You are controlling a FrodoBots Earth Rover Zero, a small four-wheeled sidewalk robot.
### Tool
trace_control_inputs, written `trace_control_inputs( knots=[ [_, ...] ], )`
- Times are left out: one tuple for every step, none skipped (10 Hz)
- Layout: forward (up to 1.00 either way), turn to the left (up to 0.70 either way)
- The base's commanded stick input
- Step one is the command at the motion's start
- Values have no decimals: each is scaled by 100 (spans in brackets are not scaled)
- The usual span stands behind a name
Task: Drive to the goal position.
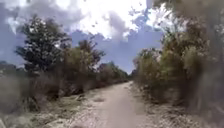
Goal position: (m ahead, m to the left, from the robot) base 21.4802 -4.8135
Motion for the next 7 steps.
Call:
trace_control_inputs(
  knots=[
    [70,0],
    [70,0],
    [70,0],
    [70,0],
    [70,0],
    [70,0],
    [70,0]
  ],
)
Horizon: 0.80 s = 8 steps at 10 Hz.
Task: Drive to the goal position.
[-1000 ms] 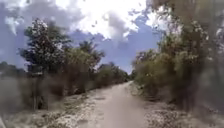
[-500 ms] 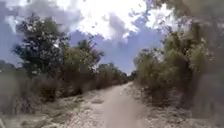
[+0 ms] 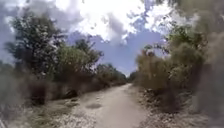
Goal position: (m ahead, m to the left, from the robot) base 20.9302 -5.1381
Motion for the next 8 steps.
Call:
trace_control_inputs(
  knots=[
    [70,0],
    [70,0],
    [70,0],
    [70,0],
    [70,0],
    [70,0],
    [70,0],
    [70,0]
  ],
)
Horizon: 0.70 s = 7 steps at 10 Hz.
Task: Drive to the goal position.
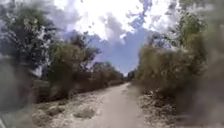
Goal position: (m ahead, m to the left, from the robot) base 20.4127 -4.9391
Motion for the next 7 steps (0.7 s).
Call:
trace_control_inputs(
  knots=[
    [70,0],
    [70,0],
    [70,0],
    [70,0],
    [70,0],
    [70,0],
    [70,0]
  ],
)
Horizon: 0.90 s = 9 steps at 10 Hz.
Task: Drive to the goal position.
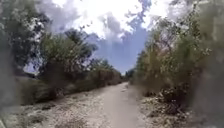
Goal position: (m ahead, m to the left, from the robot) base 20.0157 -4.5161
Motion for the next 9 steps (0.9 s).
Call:
trace_control_inputs(
  knots=[
    [70,0],
    [70,0],
    [70,0],
    [70,0],
    [70,0],
    [70,0],
    [70,0],
    [70,0],
    [70,0]
  ],
)
